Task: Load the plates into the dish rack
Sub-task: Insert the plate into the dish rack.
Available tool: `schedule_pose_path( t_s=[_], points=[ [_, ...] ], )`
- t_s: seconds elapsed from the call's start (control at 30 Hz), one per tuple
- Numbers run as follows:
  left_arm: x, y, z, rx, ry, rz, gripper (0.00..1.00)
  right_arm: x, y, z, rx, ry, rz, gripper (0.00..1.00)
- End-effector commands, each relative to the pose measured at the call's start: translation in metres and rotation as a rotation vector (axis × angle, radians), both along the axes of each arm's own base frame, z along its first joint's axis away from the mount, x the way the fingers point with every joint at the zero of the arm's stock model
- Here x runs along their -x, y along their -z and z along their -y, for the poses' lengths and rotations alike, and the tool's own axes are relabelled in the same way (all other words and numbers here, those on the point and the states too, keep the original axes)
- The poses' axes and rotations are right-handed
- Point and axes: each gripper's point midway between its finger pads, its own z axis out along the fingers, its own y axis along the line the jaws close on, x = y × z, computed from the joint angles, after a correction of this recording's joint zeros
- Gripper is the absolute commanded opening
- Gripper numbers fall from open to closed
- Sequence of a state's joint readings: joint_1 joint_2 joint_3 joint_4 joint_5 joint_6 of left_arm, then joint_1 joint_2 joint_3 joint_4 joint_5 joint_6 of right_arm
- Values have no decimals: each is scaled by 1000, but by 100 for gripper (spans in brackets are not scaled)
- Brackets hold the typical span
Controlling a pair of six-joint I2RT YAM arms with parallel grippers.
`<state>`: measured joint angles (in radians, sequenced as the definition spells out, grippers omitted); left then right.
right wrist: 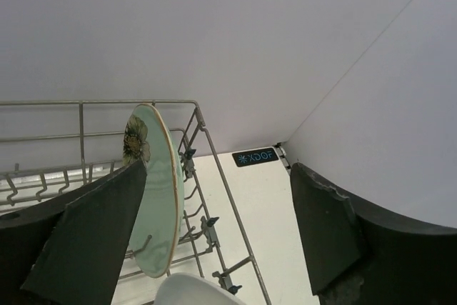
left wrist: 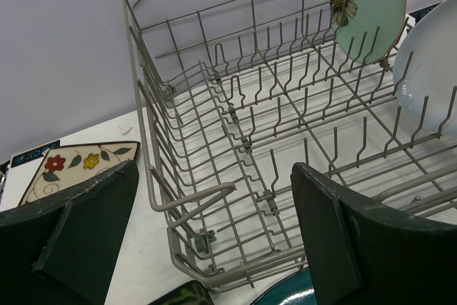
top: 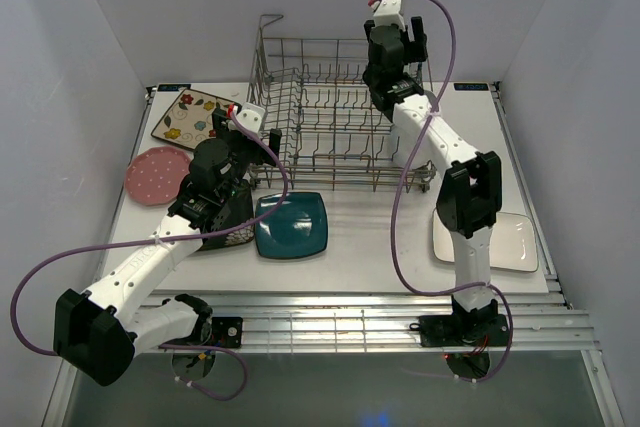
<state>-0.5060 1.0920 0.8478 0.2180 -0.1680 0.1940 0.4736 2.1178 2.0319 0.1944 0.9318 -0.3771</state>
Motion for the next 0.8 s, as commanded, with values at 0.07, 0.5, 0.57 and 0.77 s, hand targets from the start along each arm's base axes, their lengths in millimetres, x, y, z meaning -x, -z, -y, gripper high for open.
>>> schedule_pose_path(
  t_s=[0.07, 0.5, 0.57, 0.77],
  points=[
    [5, -14, -3, 19, -1, 40, 98, 24, -26, -6, -89, -68, 26, 91],
    [5, -13, -3, 14, 1, 39, 98, 80, -34, -18, -282, -283, -2, 90],
    [5, -12, -3, 14, 1, 37, 98, 93, -30, -24, -310, -351, -22, 90],
    [5, -11, -2, 11, 2, 35, 98, 133, -17, -37, -383, -483, -74, 90]
  ],
)
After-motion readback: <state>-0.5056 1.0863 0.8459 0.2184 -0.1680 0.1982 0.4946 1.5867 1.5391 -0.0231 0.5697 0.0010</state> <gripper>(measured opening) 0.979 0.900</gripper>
